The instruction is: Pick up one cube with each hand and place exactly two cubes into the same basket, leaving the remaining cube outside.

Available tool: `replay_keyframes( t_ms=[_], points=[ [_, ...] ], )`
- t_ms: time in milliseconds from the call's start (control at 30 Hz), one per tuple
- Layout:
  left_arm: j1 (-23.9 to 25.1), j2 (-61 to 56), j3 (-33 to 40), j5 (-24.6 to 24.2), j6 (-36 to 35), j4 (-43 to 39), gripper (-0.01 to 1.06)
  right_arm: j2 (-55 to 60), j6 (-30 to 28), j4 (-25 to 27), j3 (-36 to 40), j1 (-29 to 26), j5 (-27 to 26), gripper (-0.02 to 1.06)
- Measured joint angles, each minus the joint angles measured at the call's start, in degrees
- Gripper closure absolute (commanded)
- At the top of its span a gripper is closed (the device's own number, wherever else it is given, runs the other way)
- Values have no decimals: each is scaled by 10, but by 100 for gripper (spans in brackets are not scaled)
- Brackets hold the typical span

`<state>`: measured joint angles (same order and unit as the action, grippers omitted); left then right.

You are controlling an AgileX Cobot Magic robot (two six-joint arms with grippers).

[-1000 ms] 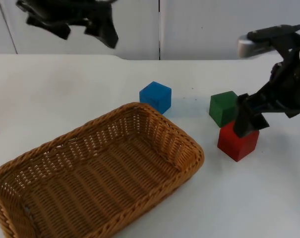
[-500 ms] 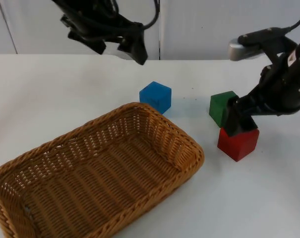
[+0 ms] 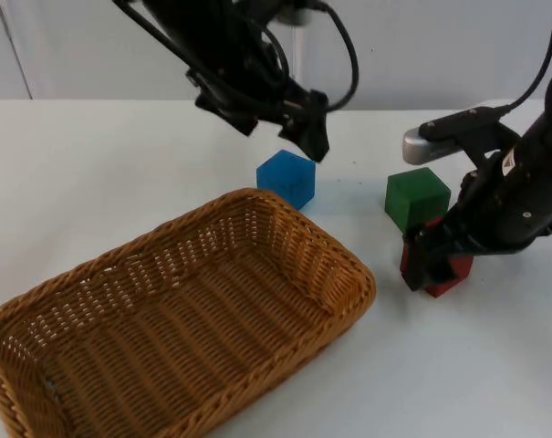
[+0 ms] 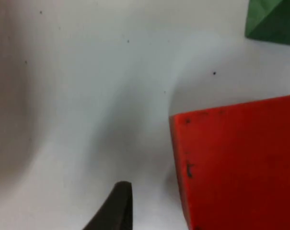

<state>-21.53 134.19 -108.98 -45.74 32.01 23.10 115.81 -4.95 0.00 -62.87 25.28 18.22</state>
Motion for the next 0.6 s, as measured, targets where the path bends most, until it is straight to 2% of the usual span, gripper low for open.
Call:
replay_keyframes(
  t_ms=[233, 367, 600],
  points=[
    [-5, 36, -17, 10, 1, 2, 0, 0, 0, 0, 0, 0, -17, 0],
    [-5, 49, -18, 40, 1, 4, 0, 0, 0, 0, 0, 0, -30, 0],
    [-5, 64, -20, 56, 1, 6, 0, 0, 0, 3, 0, 0, -42, 0]
  ],
)
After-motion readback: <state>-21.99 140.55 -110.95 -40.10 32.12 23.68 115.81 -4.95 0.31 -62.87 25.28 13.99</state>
